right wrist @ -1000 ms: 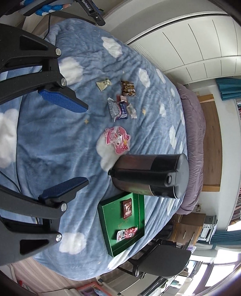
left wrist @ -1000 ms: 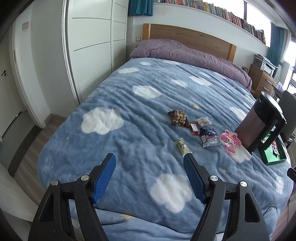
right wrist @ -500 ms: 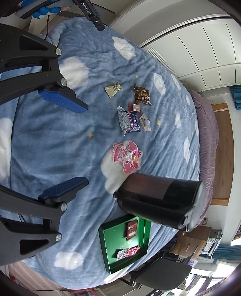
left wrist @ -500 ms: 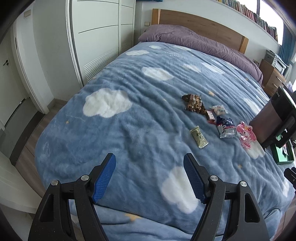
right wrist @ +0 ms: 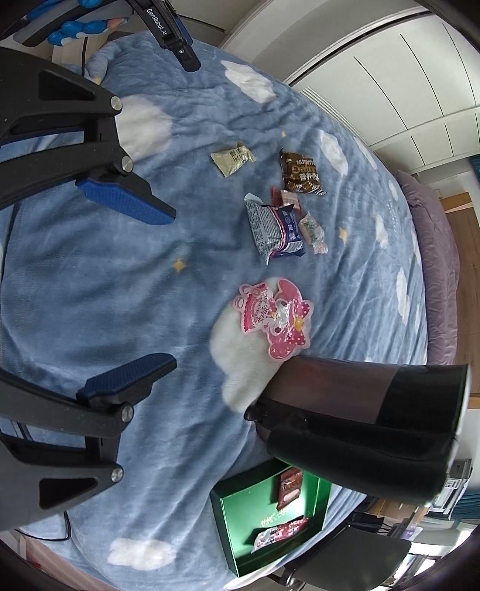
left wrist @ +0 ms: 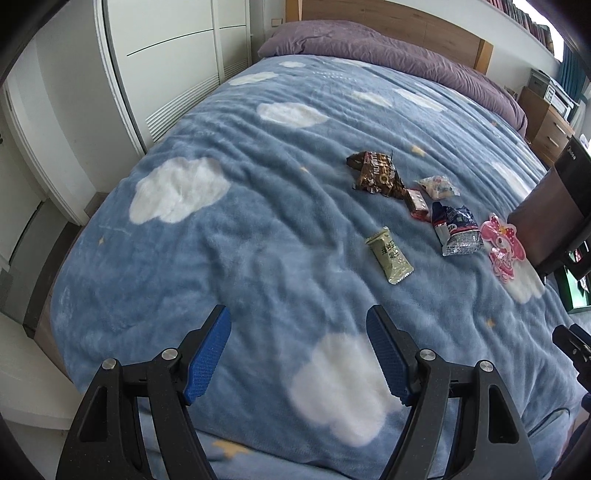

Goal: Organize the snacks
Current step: 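Grasp the beige candy with the left gripper while the right grasps the pink My Melody packet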

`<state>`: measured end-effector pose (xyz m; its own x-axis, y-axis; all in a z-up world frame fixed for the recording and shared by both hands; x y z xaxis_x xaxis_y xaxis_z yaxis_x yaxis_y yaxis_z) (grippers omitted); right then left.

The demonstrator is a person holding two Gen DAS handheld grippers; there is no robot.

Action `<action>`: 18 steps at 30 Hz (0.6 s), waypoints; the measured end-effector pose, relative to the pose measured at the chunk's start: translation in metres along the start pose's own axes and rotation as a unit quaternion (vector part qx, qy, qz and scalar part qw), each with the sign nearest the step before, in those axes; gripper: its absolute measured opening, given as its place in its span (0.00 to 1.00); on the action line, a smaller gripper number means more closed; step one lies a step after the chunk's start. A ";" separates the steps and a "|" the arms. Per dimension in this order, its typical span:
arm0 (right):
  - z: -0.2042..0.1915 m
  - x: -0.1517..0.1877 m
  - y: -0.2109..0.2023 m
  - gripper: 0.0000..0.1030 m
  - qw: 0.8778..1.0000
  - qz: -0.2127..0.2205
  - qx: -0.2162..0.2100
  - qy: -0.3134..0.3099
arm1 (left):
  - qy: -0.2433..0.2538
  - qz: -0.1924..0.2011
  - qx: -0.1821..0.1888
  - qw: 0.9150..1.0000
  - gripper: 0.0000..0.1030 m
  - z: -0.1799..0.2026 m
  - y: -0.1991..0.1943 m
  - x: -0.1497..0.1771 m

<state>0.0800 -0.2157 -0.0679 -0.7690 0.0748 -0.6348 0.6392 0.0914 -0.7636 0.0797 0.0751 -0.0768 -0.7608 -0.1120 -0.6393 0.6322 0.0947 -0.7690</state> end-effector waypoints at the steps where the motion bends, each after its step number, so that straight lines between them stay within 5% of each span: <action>1: 0.002 0.000 0.003 1.00 1.000 -0.002 0.000 0.001 | 0.001 -0.003 0.000 1.000 0.68 0.002 0.003 0.000; 18: 0.018 -0.025 0.079 1.00 0.999 0.001 0.017 0.051 | -0.023 -0.035 0.008 0.999 0.68 0.056 0.066 -0.022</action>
<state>0.1497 -0.2281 -0.1146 -0.7624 0.1763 -0.6226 0.6395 0.0582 -0.7666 0.1460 0.0281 -0.1135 -0.7964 -0.1624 -0.5826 0.5799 0.0685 -0.8118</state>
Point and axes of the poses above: each gripper's, at about its wrist camera, not at the fingertips, and y roughly the way its jaws point, z to its right, x to its underside, the point moved 6 cm from there along y, roughly the way its jaws point, and after that the axes turned 8 degrees about z, right-handed, at the moved point
